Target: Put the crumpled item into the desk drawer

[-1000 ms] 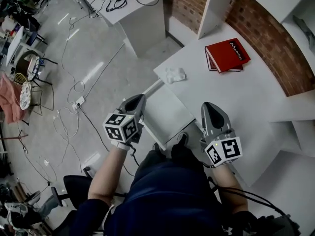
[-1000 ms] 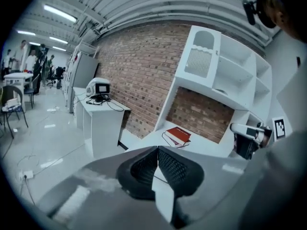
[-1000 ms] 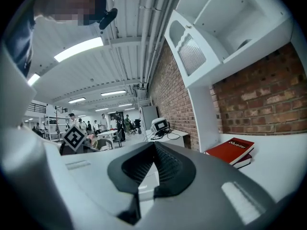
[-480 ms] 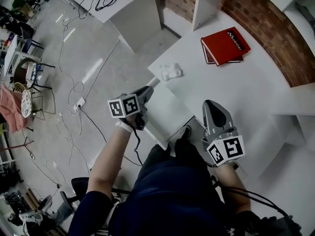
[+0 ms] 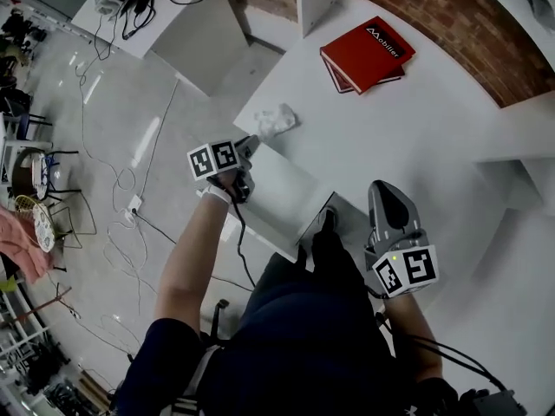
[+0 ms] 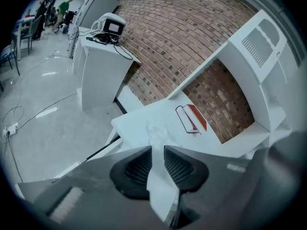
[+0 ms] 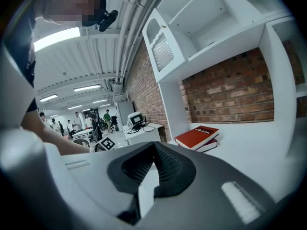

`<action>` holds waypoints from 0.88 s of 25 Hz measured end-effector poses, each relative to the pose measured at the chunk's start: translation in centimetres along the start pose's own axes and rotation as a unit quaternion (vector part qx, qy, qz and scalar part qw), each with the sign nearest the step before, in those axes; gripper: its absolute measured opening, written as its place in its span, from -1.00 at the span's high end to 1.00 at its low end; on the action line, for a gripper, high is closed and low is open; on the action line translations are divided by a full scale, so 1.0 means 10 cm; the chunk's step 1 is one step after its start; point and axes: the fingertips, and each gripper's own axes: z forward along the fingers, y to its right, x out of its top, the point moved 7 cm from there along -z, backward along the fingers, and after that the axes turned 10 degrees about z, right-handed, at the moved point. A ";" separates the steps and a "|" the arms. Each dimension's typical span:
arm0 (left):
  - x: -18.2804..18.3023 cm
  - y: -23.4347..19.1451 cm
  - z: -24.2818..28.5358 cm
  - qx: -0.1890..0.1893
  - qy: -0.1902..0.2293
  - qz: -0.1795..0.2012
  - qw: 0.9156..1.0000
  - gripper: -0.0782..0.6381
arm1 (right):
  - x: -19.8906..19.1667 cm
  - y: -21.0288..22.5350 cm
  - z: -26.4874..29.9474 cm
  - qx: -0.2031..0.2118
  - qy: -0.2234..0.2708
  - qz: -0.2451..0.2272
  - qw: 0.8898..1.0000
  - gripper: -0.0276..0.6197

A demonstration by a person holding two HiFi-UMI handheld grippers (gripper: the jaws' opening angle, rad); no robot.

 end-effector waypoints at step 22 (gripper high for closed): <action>-0.12 -0.02 0.40 -0.027 -0.035 -0.009 0.999 0.77 | -0.18 0.05 0.05 -0.016 -0.015 0.012 1.000 0.91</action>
